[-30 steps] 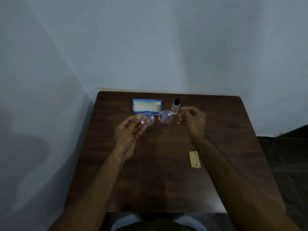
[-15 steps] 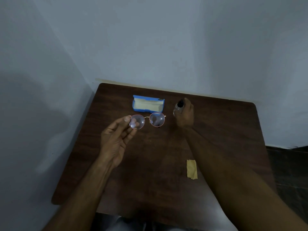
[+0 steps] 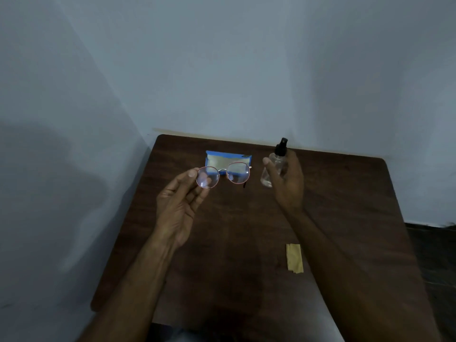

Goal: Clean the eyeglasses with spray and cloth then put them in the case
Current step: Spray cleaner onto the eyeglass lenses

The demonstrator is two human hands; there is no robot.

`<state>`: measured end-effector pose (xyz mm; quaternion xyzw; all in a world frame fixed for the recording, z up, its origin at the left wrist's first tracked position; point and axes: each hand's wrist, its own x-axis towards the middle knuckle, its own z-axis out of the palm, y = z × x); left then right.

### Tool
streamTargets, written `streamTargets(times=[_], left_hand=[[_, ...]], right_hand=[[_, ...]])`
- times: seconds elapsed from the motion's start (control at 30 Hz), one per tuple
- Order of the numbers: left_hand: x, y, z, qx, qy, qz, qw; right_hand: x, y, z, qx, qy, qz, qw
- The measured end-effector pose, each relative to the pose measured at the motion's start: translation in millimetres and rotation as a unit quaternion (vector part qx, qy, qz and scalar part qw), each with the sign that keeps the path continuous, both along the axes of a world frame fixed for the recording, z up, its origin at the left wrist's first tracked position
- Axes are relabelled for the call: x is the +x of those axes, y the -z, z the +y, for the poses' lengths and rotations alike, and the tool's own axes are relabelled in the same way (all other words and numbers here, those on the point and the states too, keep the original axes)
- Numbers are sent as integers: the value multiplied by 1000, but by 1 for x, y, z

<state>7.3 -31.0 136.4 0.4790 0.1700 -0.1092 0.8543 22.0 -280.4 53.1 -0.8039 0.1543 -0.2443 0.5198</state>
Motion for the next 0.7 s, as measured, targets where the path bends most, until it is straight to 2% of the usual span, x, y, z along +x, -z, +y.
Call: streamTargets(times=[0.13,0.3,0.47,0.57,0.7], left_hand=[[9,-15,8,-18,3,-9,1000],[12,-33,18,-9,22,-43,999],[9,-46,26,-13,52,-74,996],[7,-51,32,-22,61,-84,994],[5,-54,39,-18,73,-107,991]], right_hand=[[-39,-53,26,32,-19,-41,998],[-73,-106,65,81,-74,-13,994],[-90,-129,94,21,-131,30,991],[-97,-140,110,-20,-142,0,990],[-101,-146,128,-26,-159,-29,986]])
